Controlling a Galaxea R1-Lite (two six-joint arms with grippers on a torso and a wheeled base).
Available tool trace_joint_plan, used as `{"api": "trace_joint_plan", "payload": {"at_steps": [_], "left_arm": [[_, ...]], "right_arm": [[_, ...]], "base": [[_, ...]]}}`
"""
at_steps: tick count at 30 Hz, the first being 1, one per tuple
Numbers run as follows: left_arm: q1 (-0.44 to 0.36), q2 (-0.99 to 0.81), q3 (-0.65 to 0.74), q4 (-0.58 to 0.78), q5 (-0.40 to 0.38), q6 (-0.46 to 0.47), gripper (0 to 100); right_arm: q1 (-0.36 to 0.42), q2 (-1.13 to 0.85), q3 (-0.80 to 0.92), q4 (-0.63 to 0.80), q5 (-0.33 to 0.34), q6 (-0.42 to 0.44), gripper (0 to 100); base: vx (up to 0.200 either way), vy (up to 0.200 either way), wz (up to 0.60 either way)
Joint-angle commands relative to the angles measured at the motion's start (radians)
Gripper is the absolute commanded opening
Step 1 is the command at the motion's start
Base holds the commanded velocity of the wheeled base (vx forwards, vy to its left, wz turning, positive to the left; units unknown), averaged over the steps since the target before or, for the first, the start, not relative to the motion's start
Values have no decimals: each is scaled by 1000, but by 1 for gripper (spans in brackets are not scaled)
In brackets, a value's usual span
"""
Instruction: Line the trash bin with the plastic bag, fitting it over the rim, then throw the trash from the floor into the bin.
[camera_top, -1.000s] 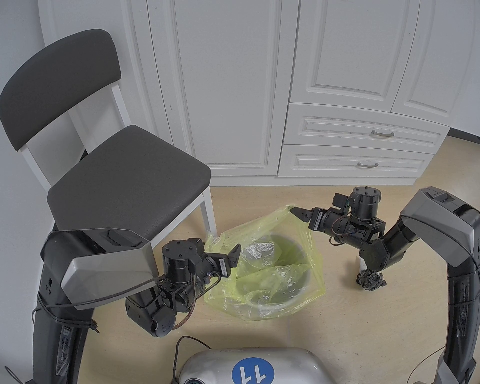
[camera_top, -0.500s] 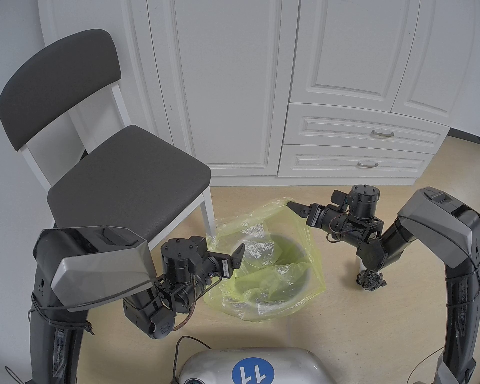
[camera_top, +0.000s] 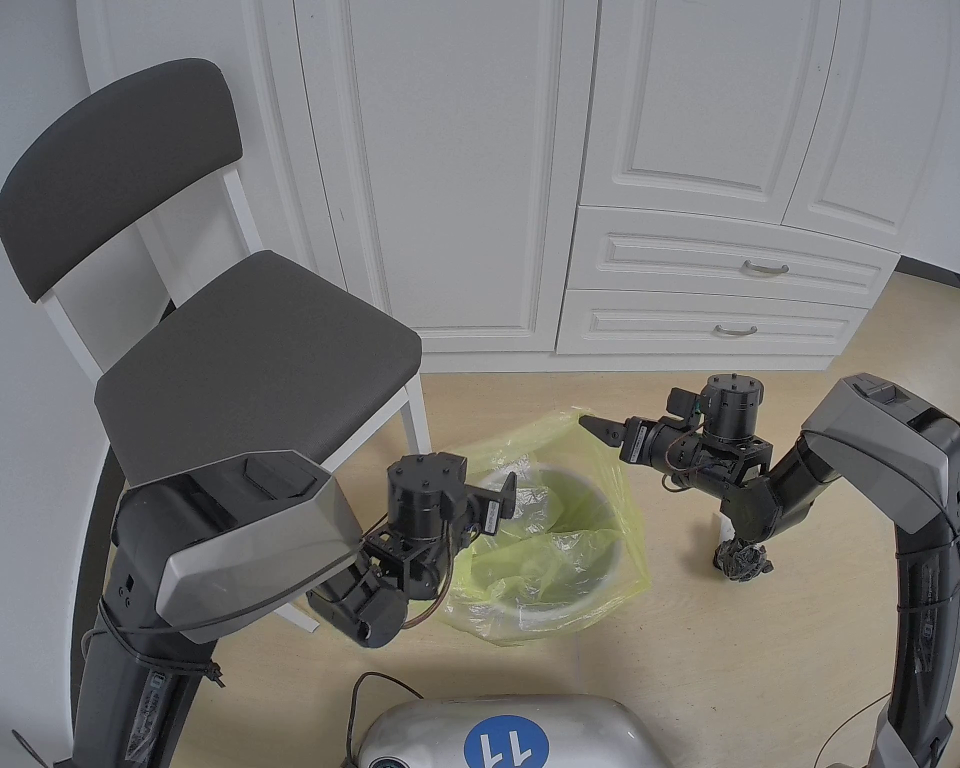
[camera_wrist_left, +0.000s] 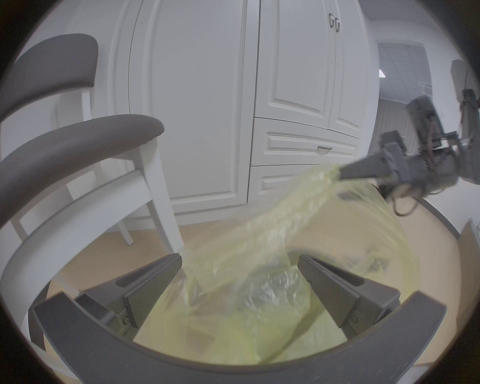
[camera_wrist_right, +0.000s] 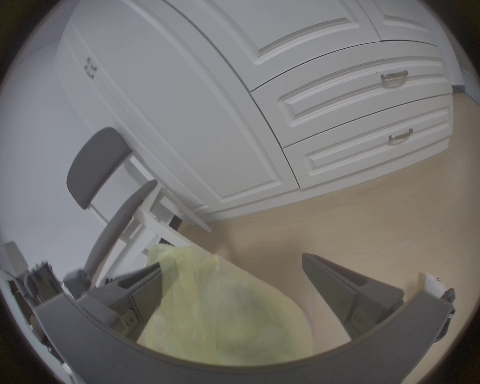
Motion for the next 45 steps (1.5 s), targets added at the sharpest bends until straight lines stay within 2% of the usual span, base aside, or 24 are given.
{"api": "trace_joint_plan", "payload": {"at_steps": [1,3,4,5,6,9,11,13,14,17,19,21,24,33,37,38,39,42,45], "left_arm": [[-3,90,-257,164,69,14,100],[1,123,-340,199,97,14,100],[3,127,-352,205,100,14,100],[6,147,-406,236,110,14,100],[7,155,-432,256,110,14,100],[14,164,-470,285,110,12,100],[20,184,-524,315,110,12,100],[20,184,-524,315,110,12,100],[30,213,-608,364,116,11,100],[40,234,-659,383,132,9,100],[41,234,-659,383,132,-3,100],[40,230,-657,384,132,-26,100],[37,227,-657,386,132,-43,100],[55,245,-710,450,124,-47,100],[57,253,-743,481,120,-55,100],[57,261,-782,510,116,-57,100],[57,265,-791,516,115,-57,100],[57,294,-855,564,109,-58,100],[63,327,-881,624,81,-58,100]], "right_arm": [[-27,-118,106,99,35,-123,100],[-50,-167,151,128,127,-143,100],[-55,-173,157,130,144,-144,100],[-76,-205,191,140,220,-150,100],[-88,-218,207,140,251,-161,100],[-94,-230,234,143,263,-204,100],[-85,-245,269,171,263,-281,100],[-85,-245,269,171,263,-281,100],[-56,-251,289,260,263,-382,100],[-42,-230,292,315,253,-483,100],[-27,-189,280,323,199,-518,100],[-4,-143,250,323,75,-521,100],[11,-86,212,315,-60,-521,100],[-62,-81,175,315,-99,-552,100],[-71,-35,148,315,-125,-558,100],[-75,8,105,314,-172,-555,100],[-75,17,95,314,-183,-554,100],[-79,77,31,314,-211,-544,100],[-82,160,-66,311,-228,-468,100]], "base": [[0,0,0],[0,0,0],[0,0,0],[0,0,0],[0,0,0],[0,0,0],[0,0,0],[0,0,0],[0,0,0],[0,0,0],[0,0,0],[0,0,0],[0,0,0],[0,0,0],[0,0,0],[0,0,0],[0,0,0],[0,0,0],[0,0,0]]}}
